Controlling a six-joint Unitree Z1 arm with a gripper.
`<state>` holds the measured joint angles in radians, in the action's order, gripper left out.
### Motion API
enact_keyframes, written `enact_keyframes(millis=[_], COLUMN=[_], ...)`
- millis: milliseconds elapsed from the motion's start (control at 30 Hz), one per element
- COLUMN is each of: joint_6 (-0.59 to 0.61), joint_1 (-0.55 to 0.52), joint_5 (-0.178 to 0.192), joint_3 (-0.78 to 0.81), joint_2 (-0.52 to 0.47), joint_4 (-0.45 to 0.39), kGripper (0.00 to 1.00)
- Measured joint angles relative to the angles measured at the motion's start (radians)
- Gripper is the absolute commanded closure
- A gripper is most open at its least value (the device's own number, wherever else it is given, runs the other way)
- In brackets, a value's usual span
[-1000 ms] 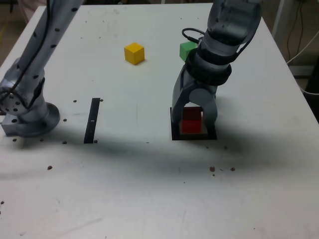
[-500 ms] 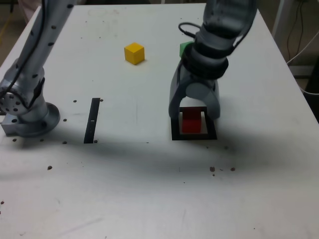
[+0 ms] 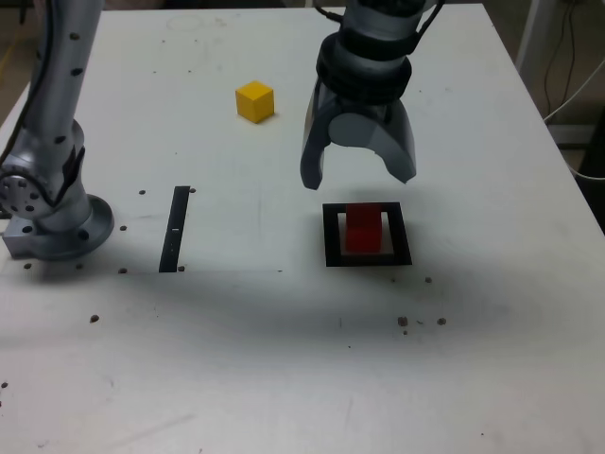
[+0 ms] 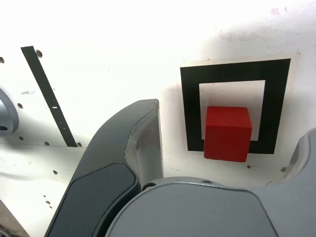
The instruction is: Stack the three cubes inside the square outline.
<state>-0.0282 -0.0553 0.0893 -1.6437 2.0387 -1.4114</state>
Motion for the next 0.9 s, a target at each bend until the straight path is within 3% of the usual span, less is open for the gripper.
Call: enact_keyframes(millis=[567,900], joint_6=[-0.042,-0.155], joint_1=[0.148,0.365], joint_5=[0.031,0.064], joint_3=[0.153,0.225], joint_2=[-0.097,-0.117], joint_4=[0.023,0.053], kGripper=[0.01,0.01])
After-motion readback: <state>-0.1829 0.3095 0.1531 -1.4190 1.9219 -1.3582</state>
